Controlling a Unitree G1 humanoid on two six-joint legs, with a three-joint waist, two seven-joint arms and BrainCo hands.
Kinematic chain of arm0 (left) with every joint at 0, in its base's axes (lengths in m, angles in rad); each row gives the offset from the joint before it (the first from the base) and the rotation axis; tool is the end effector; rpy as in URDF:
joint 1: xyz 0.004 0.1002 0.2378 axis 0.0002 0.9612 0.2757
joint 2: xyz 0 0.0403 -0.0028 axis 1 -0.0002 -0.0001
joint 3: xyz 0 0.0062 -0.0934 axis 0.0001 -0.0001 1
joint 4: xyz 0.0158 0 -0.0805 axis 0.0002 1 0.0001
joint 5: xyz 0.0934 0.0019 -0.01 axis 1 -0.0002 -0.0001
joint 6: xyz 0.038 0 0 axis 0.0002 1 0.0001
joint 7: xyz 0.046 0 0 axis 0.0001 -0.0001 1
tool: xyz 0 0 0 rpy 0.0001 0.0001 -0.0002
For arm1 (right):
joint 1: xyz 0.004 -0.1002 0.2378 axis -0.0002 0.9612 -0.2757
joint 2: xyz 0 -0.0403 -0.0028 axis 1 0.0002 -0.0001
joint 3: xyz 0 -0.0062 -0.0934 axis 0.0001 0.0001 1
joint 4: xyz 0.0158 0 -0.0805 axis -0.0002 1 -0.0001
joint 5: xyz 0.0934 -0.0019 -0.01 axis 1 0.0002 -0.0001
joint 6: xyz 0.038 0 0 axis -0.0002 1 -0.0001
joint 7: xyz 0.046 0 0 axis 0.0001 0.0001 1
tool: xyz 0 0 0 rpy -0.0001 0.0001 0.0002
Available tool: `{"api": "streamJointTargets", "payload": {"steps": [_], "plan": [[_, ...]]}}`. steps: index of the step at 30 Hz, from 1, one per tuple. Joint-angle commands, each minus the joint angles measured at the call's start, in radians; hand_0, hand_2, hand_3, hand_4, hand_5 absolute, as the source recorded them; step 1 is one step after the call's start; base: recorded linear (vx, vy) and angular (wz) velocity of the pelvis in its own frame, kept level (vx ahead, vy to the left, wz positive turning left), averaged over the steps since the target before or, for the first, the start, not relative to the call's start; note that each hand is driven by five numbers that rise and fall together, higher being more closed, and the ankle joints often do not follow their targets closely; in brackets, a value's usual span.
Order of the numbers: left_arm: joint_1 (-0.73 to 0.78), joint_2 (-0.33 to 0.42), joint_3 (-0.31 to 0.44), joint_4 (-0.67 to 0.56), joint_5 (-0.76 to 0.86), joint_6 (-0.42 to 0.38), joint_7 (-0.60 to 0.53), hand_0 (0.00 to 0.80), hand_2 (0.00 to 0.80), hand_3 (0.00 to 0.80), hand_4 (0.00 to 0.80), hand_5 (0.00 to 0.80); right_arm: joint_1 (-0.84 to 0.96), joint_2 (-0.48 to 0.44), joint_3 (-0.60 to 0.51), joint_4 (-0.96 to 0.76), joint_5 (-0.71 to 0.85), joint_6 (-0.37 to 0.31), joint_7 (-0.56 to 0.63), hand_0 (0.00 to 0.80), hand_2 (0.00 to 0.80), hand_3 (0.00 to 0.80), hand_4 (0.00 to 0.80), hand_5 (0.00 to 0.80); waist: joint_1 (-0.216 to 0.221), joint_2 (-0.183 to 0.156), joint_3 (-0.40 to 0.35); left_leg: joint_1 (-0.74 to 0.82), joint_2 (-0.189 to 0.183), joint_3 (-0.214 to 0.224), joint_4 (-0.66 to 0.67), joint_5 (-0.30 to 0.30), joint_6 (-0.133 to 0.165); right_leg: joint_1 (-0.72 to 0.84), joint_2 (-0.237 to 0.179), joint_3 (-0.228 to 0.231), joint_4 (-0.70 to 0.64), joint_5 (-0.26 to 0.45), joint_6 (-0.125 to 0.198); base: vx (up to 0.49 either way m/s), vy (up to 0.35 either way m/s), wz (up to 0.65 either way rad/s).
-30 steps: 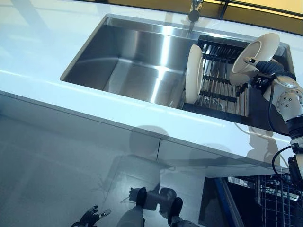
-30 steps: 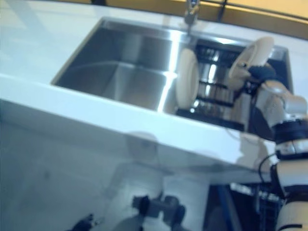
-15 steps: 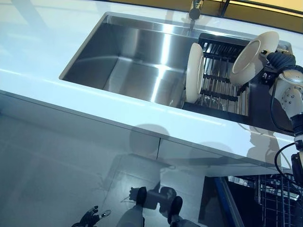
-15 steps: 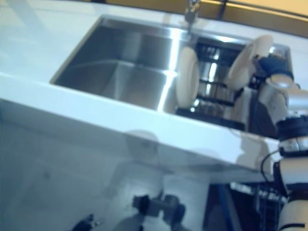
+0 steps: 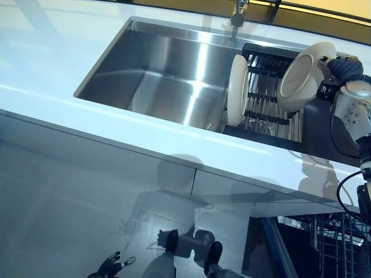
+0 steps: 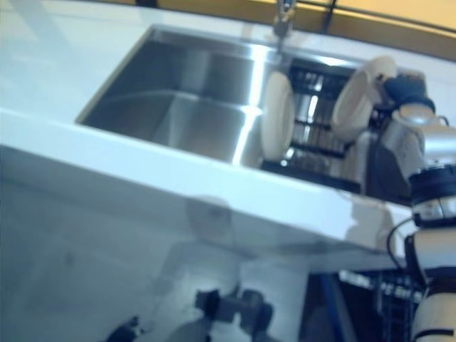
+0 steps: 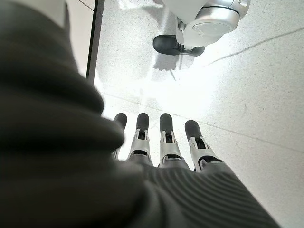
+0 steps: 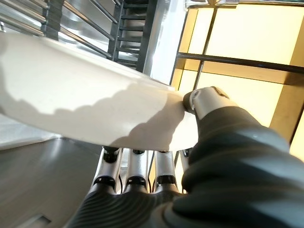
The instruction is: Take plates into dishwasher
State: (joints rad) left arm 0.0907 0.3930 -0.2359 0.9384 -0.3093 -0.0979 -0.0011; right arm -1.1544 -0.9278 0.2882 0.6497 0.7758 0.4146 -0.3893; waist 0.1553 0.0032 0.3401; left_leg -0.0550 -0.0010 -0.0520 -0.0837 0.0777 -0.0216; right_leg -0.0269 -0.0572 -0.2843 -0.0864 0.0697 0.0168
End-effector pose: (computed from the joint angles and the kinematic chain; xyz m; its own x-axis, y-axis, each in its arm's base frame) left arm 0.0868 0.2492 -0.0761 0.5806 0.1842 -0.7931 -0.0213 0.9772 0.2114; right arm 0.3108 -0.2734 0.2954 0.8701 -0.4770 0.1242 0.4869 0.8711 -0.0650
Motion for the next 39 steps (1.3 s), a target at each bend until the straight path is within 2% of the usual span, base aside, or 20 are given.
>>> {"api": "streamJointTargets", "payload": {"steps": [1,13,22,39], "plan": [[0.039,0.031,-0.041,0.022,0.023,-0.025,-0.012,0.000,0.000,0.000,0.000,0.000,-0.115,-0.100,0.080,-0.060,-0.031,-0.086,0.024,0.800,0.800,0.800,0.800,0.800,0.013,-0.045,-0.077,0.024,-0.018,0.049,-0.004,-0.100,0.024,0.042,-0.011,-0.007,-0.001,-0.078,0.037,0.000,0.000,0.00],[0.041,0.025,-0.029,0.032,0.053,-0.011,-0.011,0.000,0.000,0.000,0.000,0.000,-0.082,-0.114,0.059,-0.149,-0.007,-0.074,0.032,0.800,0.800,0.800,0.800,0.800,-0.013,-0.075,-0.154,0.081,-0.015,0.071,-0.004,-0.124,0.027,0.087,-0.005,0.025,-0.001,-0.086,0.044,-0.009,0.001,-0.08],[0.046,0.018,-0.012,0.064,0.093,-0.010,-0.021,0.000,0.000,0.000,0.000,0.000,-0.058,-0.147,0.055,-0.192,-0.012,-0.023,0.054,0.800,0.800,0.800,0.800,0.800,-0.033,-0.095,-0.214,0.124,-0.013,0.095,-0.004,-0.146,0.032,0.116,0.003,0.055,-0.001,-0.093,0.049,-0.005,0.011,-0.11],[0.010,0.032,-0.005,0.055,0.145,0.005,-0.043,0.000,0.000,0.000,0.000,0.000,-0.034,-0.246,0.069,-0.152,-0.041,0.055,0.158,0.800,0.800,0.800,0.800,0.800,-0.095,-0.112,-0.250,0.184,0.000,0.172,-0.004,-0.175,0.048,0.133,0.016,0.129,-0.001,-0.079,0.059,-0.017,-0.006,-0.18]]}}
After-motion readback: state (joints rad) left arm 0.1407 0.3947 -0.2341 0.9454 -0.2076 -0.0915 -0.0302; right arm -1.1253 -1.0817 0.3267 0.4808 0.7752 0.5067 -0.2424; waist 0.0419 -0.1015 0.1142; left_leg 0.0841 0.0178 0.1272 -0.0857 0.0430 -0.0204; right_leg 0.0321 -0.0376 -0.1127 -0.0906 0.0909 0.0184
